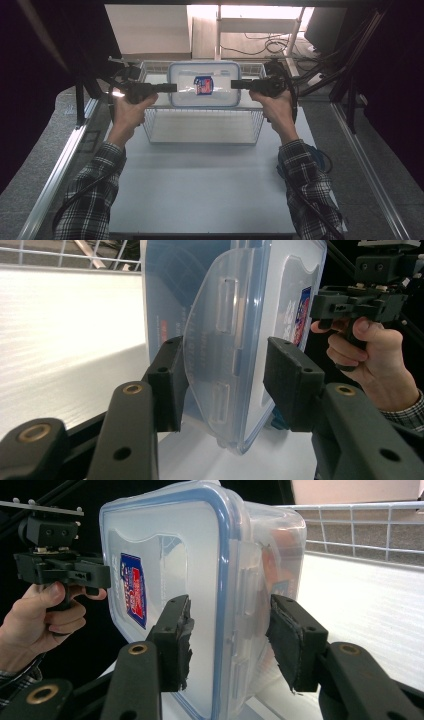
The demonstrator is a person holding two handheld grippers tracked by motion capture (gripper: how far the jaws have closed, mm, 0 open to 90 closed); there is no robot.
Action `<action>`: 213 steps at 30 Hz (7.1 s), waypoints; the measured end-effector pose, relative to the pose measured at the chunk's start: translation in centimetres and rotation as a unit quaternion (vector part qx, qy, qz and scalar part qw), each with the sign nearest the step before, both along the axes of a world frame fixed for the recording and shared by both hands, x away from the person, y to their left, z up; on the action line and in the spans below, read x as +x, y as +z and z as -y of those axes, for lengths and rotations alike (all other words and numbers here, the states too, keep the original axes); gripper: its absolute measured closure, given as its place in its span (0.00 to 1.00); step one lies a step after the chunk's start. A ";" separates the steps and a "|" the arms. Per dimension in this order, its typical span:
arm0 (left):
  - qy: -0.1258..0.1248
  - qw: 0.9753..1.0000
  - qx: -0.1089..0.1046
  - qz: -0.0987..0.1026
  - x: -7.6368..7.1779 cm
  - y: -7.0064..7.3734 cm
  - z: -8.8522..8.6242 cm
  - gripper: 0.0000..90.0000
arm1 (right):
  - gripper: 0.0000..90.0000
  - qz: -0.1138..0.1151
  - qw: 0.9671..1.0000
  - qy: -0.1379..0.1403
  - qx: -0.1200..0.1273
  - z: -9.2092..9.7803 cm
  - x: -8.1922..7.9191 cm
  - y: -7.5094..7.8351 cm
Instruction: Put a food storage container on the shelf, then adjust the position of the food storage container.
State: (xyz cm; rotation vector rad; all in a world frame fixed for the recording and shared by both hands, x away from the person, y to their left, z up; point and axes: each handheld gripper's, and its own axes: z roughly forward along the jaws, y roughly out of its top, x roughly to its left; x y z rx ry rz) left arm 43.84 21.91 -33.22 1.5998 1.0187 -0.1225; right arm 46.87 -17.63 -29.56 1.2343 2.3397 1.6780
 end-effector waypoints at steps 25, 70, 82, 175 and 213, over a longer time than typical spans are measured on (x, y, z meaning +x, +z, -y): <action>0.023 0.999 0.033 0.006 1.2 0.2 0.1 0.48 | 0.55 0.014 0.998 -0.014 -0.058 -1.6 0.7 -0.2; 0.067 0.994 0.069 0.042 0.4 0.8 0.1 0.43 | 0.53 0.035 0.994 -0.048 -0.095 -2.5 -0.1 0.5; 0.029 0.983 0.147 0.109 -2.1 1.9 1.5 0.20 | 0.20 0.100 0.987 -0.027 -0.126 -3.0 -2.4 0.1; 0.015 0.962 0.238 0.136 -23.0 -18.2 2.8 0.04 | 0.04 0.104 0.980 0.034 -0.164 2.6 -20.5 -18.7; 0.015 0.956 0.255 0.142 -22.8 -18.5 3.0 0.05 | 0.99 0.049 0.936 -0.264 -0.226 20.5 -12.7 -15.1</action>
